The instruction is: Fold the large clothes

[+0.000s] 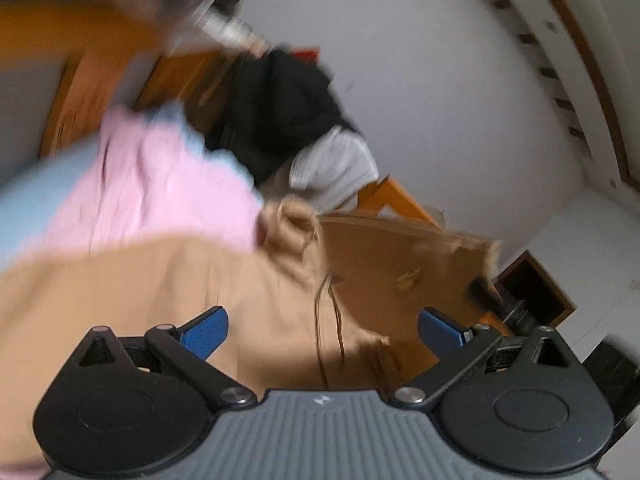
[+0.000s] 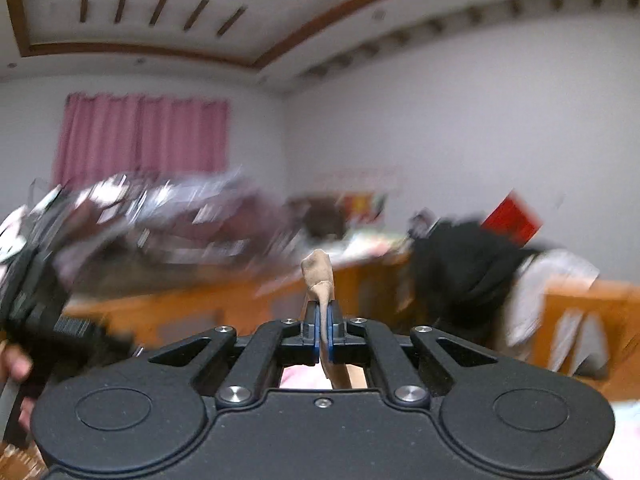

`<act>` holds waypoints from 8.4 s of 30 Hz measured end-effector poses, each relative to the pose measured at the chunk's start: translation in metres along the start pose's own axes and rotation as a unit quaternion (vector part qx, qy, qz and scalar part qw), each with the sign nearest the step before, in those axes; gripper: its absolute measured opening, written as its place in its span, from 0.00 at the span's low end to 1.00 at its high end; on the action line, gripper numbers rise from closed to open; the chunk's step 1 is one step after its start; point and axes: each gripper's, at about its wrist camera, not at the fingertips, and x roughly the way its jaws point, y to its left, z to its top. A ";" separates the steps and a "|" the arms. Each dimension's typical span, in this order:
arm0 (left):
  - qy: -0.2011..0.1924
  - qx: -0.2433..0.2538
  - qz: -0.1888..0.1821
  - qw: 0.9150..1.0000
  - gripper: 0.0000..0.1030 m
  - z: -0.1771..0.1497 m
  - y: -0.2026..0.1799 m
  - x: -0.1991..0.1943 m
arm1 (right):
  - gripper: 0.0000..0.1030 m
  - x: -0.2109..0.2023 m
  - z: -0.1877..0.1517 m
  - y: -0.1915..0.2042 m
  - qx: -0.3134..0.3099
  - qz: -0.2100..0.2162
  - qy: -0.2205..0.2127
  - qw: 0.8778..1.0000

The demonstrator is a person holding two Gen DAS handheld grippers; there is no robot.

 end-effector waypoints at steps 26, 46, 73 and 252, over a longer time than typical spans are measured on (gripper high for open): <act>0.168 -0.111 0.122 0.972 0.02 -0.097 0.055 0.116 | 0.30 -0.026 -0.186 0.061 -0.161 0.025 0.163 0.973; 0.093 0.070 0.120 0.986 0.00 -0.099 0.002 0.089 | 0.01 0.066 -0.154 -0.324 0.366 -0.259 0.217 0.867; 0.119 0.124 0.179 0.969 0.17 -0.089 0.006 0.159 | 0.32 0.019 -0.197 -0.251 0.053 -0.330 0.308 0.891; 0.051 0.290 0.183 0.938 0.97 -0.078 -0.029 0.196 | 0.65 0.201 -0.061 -0.311 0.185 -0.303 0.205 0.912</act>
